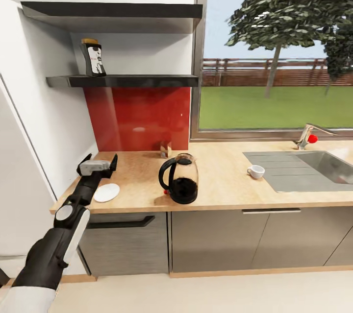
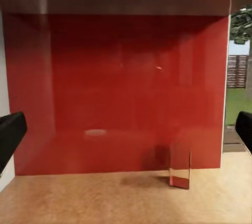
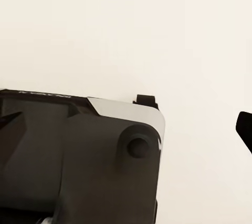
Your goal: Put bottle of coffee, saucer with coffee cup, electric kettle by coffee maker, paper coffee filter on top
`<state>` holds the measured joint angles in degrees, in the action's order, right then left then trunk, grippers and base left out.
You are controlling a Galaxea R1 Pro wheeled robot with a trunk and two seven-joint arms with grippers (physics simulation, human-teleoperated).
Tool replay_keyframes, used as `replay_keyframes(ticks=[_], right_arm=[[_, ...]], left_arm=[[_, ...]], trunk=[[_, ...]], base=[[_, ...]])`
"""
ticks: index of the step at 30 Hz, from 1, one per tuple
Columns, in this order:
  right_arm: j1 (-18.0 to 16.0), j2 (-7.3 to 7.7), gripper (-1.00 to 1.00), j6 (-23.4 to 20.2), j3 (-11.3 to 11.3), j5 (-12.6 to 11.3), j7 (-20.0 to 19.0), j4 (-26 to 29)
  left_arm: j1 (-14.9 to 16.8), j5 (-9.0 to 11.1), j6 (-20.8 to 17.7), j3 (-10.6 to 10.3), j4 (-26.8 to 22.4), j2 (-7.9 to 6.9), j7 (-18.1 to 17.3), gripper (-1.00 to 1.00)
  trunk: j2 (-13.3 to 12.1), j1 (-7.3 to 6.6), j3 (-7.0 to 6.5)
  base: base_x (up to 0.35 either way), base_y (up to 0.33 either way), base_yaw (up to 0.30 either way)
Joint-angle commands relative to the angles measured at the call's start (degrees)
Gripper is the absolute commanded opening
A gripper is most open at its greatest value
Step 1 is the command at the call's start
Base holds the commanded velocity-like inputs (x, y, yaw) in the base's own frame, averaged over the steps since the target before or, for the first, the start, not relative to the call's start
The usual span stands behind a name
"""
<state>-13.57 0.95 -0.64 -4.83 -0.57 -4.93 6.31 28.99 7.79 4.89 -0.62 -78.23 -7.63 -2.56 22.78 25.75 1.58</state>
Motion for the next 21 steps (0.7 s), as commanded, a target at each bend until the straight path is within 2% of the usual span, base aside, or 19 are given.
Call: replay_keyframes(ticks=[1,3,4,7,9,15,21], right_arm=[[-0.03,0.03,1.0,-0.07,-0.44,-0.05,-0.1,0.03],[-0.03,0.02,1.0,-0.04,-0.44,-0.05,-0.09,0.02],[-0.03,0.02,1.0,-0.05,-0.44,-0.05,-0.09,0.02],[-0.04,0.02,1.0,-0.04,-0.44,-0.05,-0.09,0.02],[-0.03,-0.01,1.0,-0.01,-0.44,-0.08,-0.08,0.02],[-0.02,-0.06,1.0,0.02,-0.46,-0.11,-0.09,-0.12],[-0.03,-0.13,1.0,-0.05,-0.49,-0.07,-0.11,-0.29]], left_arm=[[3.21,0.58,-2.52,-0.07,-0.01,0.0,-0.07,1.0],[8.84,0.5,-7.05,-0.11,-0.05,0.04,0.08,1.0],[10.18,0.44,-8.11,-0.12,-0.05,0.05,0.1,1.0],[17.79,0.12,-14.03,-0.21,0.33,0.07,0.26,1.0],[21.14,0.05,-16.36,-0.24,0.53,0.07,0.47,1.0],[30.46,0.04,-21.2,-0.33,3.83,0.07,2.69,1.0],[40.99,0.02,-23.0,-0.35,13.12,0.07,3.69,1.0]], trunk=[[0.13,0.03,0.15],[0.13,0.03,0.15],[0.13,0.03,0.15],[0.13,0.03,0.15],[0.13,0.03,0.15],[0.13,0.03,0.15],[0.13,0.03,0.15]], base=[[0.0,0.0,0.0],[0.0,0.0,0.0],[0.0,0.0,0.0],[0.0,0.0,0.0],[0.0,0.0,0.0],[0.0,0.0,0.0],[0.0,0.0,0.0]])
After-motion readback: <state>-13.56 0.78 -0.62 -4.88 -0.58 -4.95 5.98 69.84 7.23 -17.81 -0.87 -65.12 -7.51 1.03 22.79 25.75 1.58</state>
